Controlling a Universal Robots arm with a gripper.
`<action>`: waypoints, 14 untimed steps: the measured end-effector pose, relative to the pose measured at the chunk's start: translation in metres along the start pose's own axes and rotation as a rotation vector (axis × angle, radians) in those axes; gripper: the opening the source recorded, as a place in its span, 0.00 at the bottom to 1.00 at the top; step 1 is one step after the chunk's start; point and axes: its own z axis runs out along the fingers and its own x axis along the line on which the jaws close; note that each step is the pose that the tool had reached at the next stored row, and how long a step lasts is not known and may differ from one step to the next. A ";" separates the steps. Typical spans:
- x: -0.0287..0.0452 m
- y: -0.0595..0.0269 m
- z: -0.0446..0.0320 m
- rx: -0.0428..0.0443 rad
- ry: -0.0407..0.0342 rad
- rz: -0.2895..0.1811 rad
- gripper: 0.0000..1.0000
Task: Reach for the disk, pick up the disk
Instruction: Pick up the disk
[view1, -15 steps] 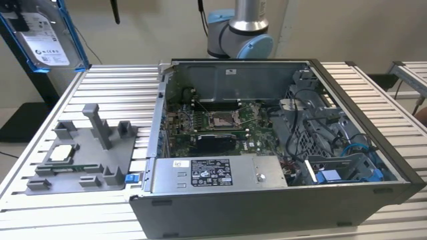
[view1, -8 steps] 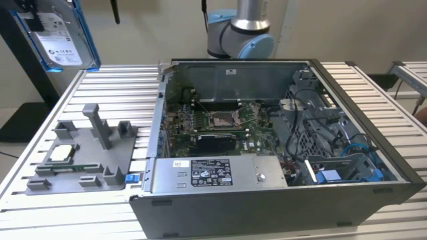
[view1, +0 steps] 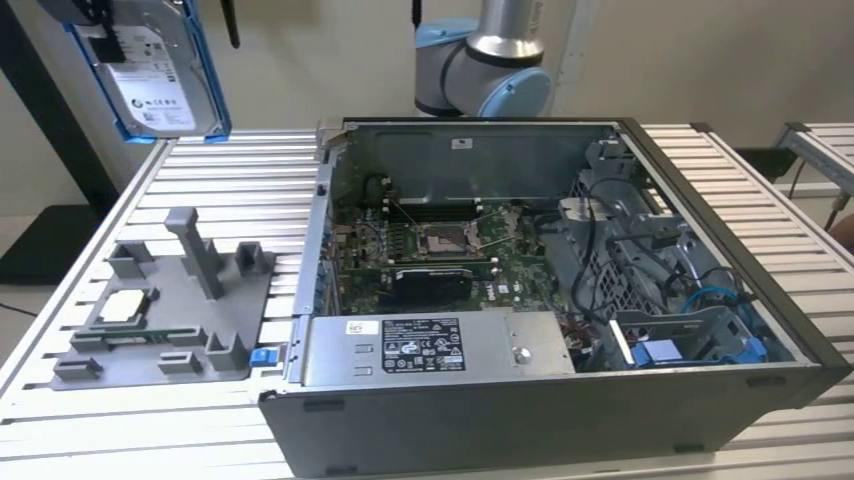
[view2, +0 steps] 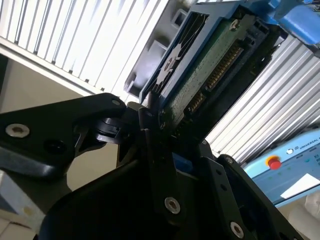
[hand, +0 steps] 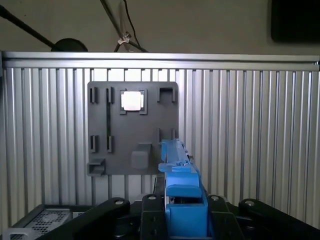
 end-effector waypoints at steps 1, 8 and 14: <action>-0.0001 -0.0034 0.0000 0.0000 0.0000 0.000 0.00; -0.0003 -0.0251 -0.0004 -0.0002 -0.0001 0.000 0.00; -0.0005 -0.0446 -0.0007 -0.0004 0.0000 0.000 0.00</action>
